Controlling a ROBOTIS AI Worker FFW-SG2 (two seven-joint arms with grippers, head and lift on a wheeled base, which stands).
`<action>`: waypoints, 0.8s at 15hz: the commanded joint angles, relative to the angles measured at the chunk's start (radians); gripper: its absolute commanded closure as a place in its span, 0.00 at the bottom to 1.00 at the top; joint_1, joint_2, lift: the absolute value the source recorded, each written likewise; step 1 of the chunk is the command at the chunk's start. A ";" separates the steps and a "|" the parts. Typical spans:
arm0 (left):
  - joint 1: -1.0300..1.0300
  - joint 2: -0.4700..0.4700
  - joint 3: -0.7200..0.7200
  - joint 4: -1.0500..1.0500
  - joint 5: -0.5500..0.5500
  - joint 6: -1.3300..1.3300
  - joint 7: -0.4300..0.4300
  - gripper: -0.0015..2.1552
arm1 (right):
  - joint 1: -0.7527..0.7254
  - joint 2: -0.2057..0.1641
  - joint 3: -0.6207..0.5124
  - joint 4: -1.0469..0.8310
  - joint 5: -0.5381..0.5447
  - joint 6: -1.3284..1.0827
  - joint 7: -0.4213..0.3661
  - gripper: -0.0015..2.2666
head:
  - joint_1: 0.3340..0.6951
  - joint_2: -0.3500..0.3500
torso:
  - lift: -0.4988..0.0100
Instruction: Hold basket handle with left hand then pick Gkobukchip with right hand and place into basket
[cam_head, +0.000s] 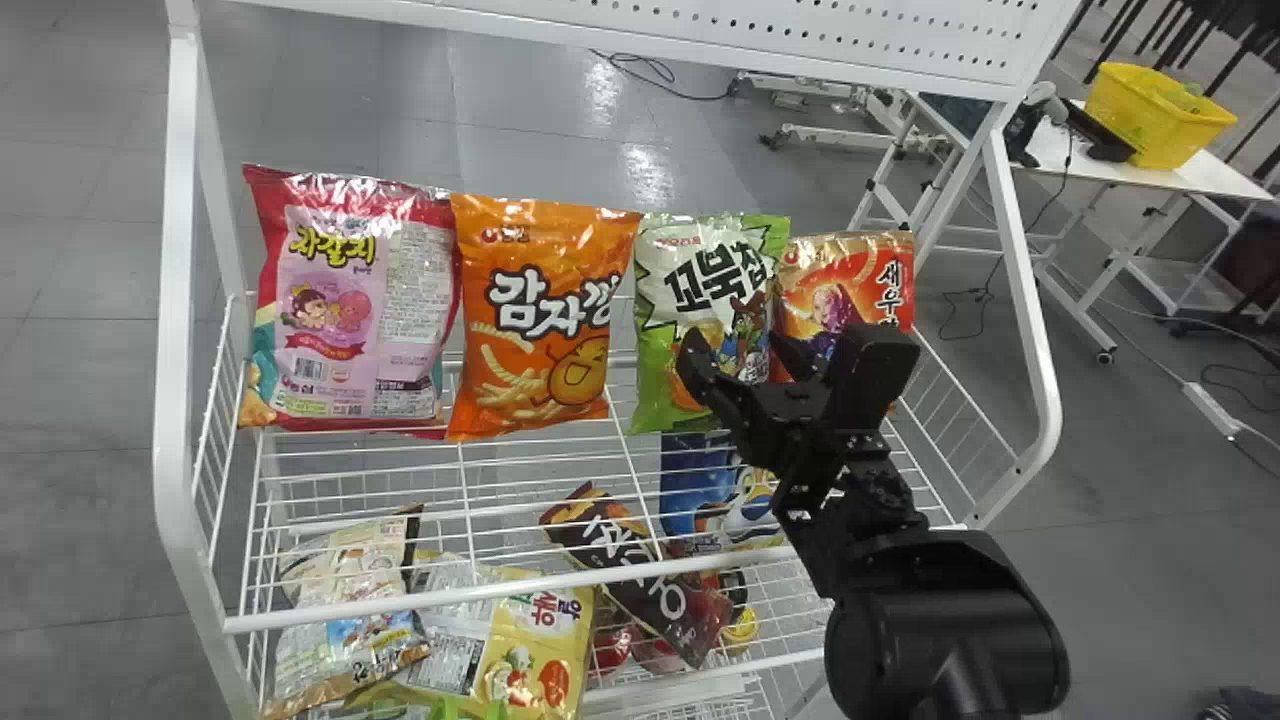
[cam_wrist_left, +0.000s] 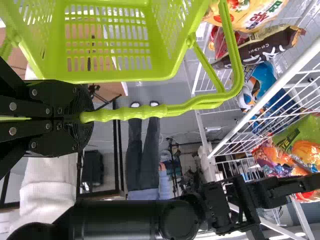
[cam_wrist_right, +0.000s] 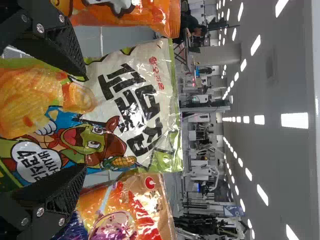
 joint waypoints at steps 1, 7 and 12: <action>-0.002 -0.003 0.000 0.005 -0.004 0.001 -0.001 0.98 | -0.015 0.000 0.004 0.018 0.004 -0.009 -0.002 0.10 | 1.00 0.00 | 0.92; -0.025 -0.003 -0.002 0.021 -0.007 0.001 0.008 0.98 | -0.052 -0.002 0.006 0.061 0.023 -0.006 -0.002 0.22 | 1.00 0.00 | 0.92; -0.030 -0.003 -0.006 0.024 -0.010 0.001 0.011 0.98 | -0.049 -0.005 0.023 0.064 0.020 -0.006 -0.002 0.67 | 1.00 0.00 | 0.92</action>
